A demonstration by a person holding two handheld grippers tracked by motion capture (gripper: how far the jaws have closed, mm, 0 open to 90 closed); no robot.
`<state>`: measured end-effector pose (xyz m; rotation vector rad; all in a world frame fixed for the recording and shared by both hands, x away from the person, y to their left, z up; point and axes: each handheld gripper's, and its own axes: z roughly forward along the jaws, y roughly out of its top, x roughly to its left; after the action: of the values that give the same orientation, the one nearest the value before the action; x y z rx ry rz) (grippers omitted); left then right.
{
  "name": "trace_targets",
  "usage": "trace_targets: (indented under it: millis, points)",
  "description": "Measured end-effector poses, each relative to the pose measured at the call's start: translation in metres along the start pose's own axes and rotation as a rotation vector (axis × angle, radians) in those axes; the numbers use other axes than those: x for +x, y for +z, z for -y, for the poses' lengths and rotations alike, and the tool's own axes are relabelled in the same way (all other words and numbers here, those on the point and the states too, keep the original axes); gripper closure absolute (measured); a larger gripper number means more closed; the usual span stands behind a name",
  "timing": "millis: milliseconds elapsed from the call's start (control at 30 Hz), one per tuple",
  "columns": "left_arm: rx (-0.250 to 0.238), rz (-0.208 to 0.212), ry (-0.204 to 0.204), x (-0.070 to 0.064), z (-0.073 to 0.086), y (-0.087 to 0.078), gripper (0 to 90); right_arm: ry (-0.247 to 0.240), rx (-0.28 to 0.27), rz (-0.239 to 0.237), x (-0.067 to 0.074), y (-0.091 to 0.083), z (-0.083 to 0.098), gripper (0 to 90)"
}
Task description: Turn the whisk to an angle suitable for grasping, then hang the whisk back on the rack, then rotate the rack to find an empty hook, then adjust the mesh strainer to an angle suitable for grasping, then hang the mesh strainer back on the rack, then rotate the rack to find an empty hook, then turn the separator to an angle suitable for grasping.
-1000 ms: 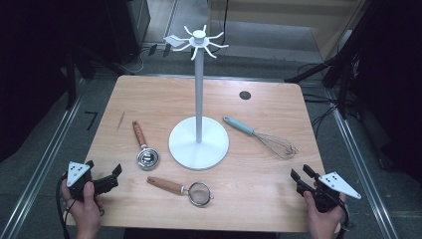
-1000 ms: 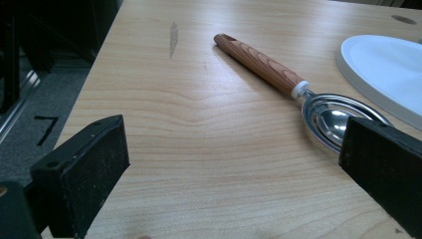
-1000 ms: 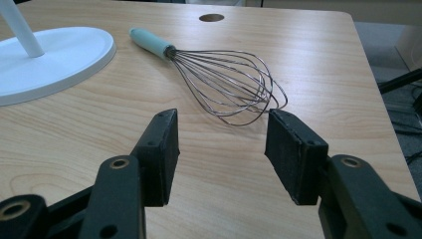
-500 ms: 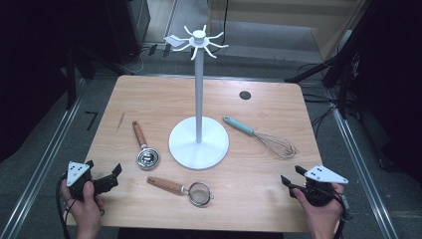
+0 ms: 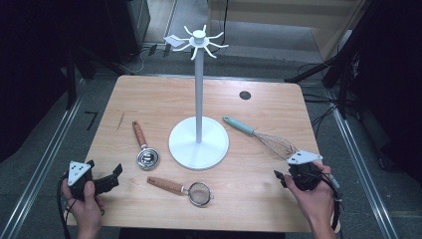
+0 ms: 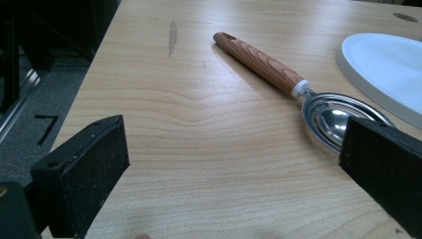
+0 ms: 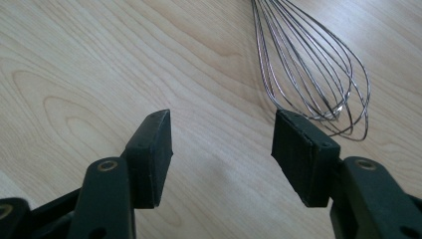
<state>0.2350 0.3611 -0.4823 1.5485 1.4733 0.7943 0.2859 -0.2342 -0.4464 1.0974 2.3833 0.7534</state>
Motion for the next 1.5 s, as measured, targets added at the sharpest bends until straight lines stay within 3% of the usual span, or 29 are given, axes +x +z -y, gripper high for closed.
trace_targets:
  millis: [467,567,1033,1500]
  points:
    - [-0.009,0.006,-0.003,0.000,0.001,-0.001,0.0,-0.038,0.060,-0.012,-0.012,0.002,-0.029,43.9]
    - [-0.005,0.004,0.003,0.000,0.001,-0.001,0.0,-0.079,0.082,-0.001,-0.013,0.005,-0.039,46.4]
    - [-0.002,0.006,0.005,0.000,0.001,-0.001,0.0,-0.165,0.148,-0.014,-0.019,0.021,-0.076,47.7]
    - [-0.002,0.006,0.005,0.000,0.001,-0.001,0.0,-0.168,0.192,-0.047,-0.024,0.035,-0.096,49.6]
